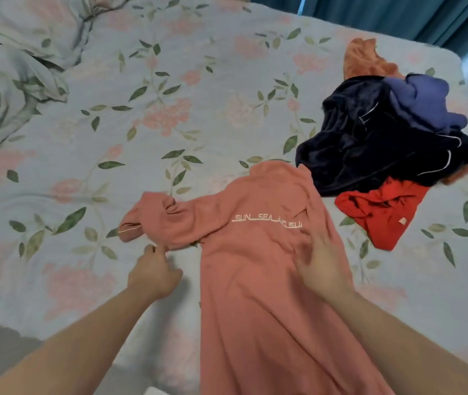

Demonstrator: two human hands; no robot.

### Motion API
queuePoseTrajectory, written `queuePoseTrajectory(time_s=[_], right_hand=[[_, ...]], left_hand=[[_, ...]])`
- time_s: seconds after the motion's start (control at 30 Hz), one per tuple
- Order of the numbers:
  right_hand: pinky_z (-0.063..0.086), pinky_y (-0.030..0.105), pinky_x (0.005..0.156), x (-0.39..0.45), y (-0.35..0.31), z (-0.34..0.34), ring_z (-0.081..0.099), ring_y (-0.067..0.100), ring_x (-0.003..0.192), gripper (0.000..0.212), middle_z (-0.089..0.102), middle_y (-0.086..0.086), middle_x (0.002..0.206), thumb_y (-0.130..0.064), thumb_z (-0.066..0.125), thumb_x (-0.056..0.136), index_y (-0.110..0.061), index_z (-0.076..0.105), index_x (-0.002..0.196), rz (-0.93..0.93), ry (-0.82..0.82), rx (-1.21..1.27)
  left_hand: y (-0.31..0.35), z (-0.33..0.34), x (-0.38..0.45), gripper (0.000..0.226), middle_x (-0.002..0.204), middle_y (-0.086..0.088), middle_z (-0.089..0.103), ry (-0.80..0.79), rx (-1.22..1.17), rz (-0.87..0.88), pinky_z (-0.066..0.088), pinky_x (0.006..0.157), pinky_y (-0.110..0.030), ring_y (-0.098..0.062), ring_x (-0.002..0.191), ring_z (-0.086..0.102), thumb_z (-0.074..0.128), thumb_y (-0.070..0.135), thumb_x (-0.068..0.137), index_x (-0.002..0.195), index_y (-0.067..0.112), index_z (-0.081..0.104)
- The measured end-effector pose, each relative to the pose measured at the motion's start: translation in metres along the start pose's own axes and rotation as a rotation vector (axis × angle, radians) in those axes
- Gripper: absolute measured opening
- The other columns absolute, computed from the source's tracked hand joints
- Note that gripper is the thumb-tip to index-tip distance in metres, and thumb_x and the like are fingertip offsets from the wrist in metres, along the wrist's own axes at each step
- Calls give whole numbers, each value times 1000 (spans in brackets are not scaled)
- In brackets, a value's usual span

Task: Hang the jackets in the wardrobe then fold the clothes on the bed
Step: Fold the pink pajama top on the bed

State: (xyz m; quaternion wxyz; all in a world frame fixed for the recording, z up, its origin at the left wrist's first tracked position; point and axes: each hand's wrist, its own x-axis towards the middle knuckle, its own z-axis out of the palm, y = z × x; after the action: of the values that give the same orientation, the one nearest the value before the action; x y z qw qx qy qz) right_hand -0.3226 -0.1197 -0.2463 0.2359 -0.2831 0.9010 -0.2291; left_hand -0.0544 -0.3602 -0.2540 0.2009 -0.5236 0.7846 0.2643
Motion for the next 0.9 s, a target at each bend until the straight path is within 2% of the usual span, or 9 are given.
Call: queuePoseTrajectory(time_s=[0.17, 0.3, 0.43, 0.5, 0.57, 0.67, 0.73, 0.83, 0.9], right_hand=[[44, 42, 98, -122, 71, 66, 54, 31, 118, 65, 58, 8, 127, -21, 83, 72, -15, 58, 132, 277, -85, -85], [48, 47, 92, -183, 106, 94, 55, 41, 115, 76, 53, 18, 127, -26, 87, 70, -10, 52, 135, 533, -162, -65], [50, 48, 84, -211, 118, 108, 60, 44, 105, 50, 57, 19, 116, -28, 79, 80, -11, 52, 118, 611, -148, -71], [49, 41, 76, -217, 116, 106, 65, 40, 101, 35, 65, 15, 109, -30, 69, 88, -14, 50, 113, 565, -220, -115], [46, 39, 75, -220, 117, 102, 64, 34, 101, 31, 67, 7, 109, -37, 66, 90, -19, 53, 110, 372, -292, -226], [50, 38, 64, -230, 131, 103, 62, 24, 83, 60, 64, -5, 92, -59, 85, 57, -27, 56, 99, 145, -443, -394], [47, 34, 54, -231, 139, 104, 63, 21, 67, 66, 65, -8, 75, -50, 90, 46, -32, 47, 93, 125, -492, -406], [37, 36, 57, -234, 136, 96, 69, 26, 73, 20, 68, -4, 76, -48, 55, 81, -31, 51, 91, 1, -435, -353], [43, 40, 69, -243, 126, 99, 66, 28, 92, 27, 69, -2, 97, -50, 38, 93, -30, 52, 103, 4, -552, -251]], left_hand=[[-32, 113, -63, 56, 113, 2, 63, -393, -184, -97, 49, 90, -32, -17, 101, 61, 72, 59, 83, 120, 22, 54], [-32, 159, -99, 49, 103, 10, 67, -545, -335, -141, 50, 72, -25, -7, 91, 64, 74, 61, 80, 107, 24, 56], [-29, 177, -111, 41, 115, 7, 69, -579, -317, -73, 52, 79, -24, -14, 101, 67, 74, 45, 82, 117, 28, 59], [-30, 179, -113, 17, 105, 4, 71, -566, -225, -48, 52, 78, -27, -16, 94, 66, 62, 28, 89, 105, 26, 63], [-35, 180, -116, 13, 99, 4, 68, -551, -163, -41, 48, 74, -28, -20, 93, 64, 51, 19, 92, 99, 25, 61], [-49, 181, -123, 28, 118, -3, 67, -480, -109, -47, 44, 86, -28, -26, 108, 62, 44, 17, 100, 123, 17, 61], [-58, 179, -130, 30, 126, -6, 67, -453, -96, -59, 43, 87, -28, -26, 110, 62, 43, 20, 104, 129, 13, 59], [-65, 173, -141, 26, 115, -6, 69, -424, -101, -84, 45, 84, -30, -22, 96, 61, 43, 23, 107, 122, 10, 59], [-69, 165, -147, 20, 104, -7, 67, -392, -84, -109, 45, 80, -32, -23, 91, 61, 44, 24, 107, 112, 9, 58]])
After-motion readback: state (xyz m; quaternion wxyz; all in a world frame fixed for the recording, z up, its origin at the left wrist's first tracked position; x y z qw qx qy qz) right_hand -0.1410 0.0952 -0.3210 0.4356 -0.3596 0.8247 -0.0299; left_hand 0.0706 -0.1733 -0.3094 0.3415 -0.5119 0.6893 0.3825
